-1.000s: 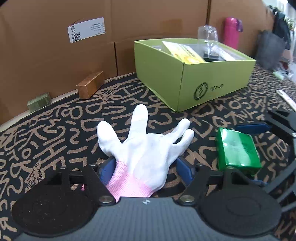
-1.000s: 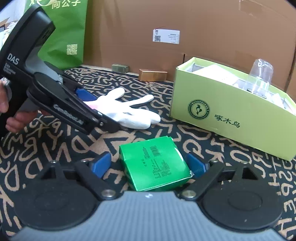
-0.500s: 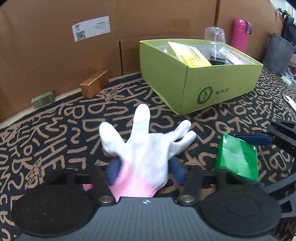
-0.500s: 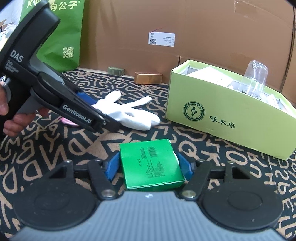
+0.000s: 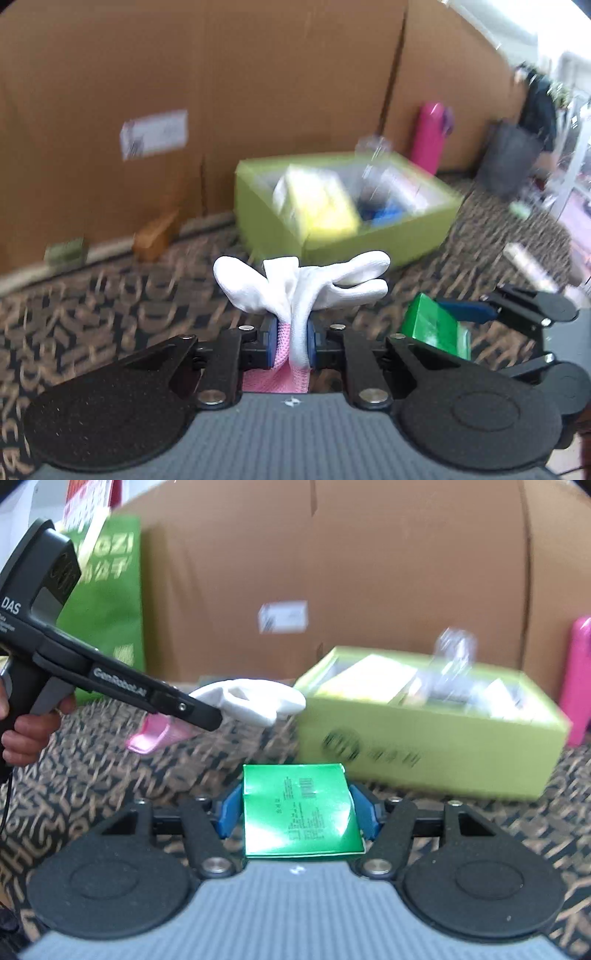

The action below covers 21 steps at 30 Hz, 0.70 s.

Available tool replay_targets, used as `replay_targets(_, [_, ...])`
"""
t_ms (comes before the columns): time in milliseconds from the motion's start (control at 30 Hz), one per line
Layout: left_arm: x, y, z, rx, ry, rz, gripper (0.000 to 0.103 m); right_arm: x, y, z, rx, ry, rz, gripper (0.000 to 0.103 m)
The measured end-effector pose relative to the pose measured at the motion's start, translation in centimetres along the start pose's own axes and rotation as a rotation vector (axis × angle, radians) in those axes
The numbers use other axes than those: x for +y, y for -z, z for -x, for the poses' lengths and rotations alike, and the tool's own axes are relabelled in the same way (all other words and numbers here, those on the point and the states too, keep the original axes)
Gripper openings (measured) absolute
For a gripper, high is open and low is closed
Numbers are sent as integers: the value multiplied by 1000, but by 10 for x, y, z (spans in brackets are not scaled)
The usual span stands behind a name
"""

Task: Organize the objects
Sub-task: 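Carry the glove and green box into the lime-green box and release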

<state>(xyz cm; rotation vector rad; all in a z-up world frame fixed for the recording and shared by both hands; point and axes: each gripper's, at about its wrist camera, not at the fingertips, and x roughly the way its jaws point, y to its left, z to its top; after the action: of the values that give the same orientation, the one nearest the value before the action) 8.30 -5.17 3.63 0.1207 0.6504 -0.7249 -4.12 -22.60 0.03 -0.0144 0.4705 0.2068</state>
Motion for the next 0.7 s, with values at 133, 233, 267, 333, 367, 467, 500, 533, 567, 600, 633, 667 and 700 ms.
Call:
replay_targets(133, [-16,-43,-10,-82,23,5,15,-24,-23,6,-98,105,16,62])
replay_targets(233, [-26,-70,-34,-88,57,35,15,-48,-37,-3,-143,216,3,62])
replay_targets(267, [-29,-77,-44,-88,72,44,15,-56,-41,-7,-152,255,-1,62])
replay_targets(333, [-38,-87,-65,-89,72,39,15,-72,-48,-17,-163,316,-4,62])
replay_targets(367, [-42,-91,-76,-84,67,38,15,-80,-51,-25,-161,346,-5,62])
replay_targets(467, [-51,-97,-110,-48,71,46,15,-101,-55,-47,-160,397,11,62])
replay_targets(500, [-52,-98,-120,-32,82,57,15,-107,-54,-53,-158,407,12,62])
replay_targets(533, [-54,-98,-129,-18,93,71,15,-113,-54,-60,-150,408,5,62])
replay_targets(567, [-56,-98,-136,-14,100,76,15,-118,-52,-66,-147,407,-2,62])
replay_targets(600, [-60,-98,-142,-16,97,70,16,-123,-50,-73,-143,404,-3,62])
replay_targets(633, [-63,-98,-149,-14,92,56,16,-127,-48,-78,-133,402,-2,63])
replay_targets(667, [-65,-97,-154,-3,96,46,16,-130,-45,-83,-114,407,-6,64])
replay_targets(700, [-65,-95,-158,11,105,44,22,-132,-42,-86,-97,405,-7,66])
